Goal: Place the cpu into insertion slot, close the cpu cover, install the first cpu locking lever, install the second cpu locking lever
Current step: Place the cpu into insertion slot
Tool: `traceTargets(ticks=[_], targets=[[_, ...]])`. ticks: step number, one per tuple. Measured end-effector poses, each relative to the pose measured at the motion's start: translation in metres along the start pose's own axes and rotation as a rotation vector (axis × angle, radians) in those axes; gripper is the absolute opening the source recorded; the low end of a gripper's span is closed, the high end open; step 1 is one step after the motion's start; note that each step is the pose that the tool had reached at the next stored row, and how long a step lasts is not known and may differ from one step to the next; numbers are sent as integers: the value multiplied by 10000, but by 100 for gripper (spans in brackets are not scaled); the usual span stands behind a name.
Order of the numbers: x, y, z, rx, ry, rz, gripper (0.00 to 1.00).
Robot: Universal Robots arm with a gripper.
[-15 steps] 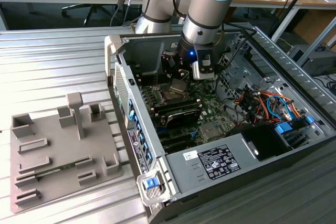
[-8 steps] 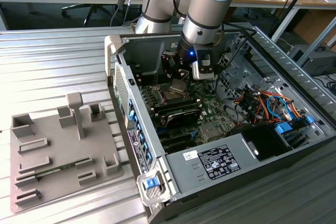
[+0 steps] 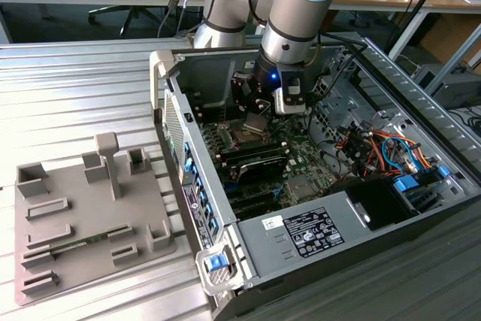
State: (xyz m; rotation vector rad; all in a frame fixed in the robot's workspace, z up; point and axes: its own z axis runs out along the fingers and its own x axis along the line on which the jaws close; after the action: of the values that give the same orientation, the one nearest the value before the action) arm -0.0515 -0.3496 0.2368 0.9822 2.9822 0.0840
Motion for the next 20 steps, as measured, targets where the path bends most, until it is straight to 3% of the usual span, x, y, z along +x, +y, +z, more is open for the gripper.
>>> traceTargets(ticks=[20], targets=[[0,0,1,-6,-21,415,53]])
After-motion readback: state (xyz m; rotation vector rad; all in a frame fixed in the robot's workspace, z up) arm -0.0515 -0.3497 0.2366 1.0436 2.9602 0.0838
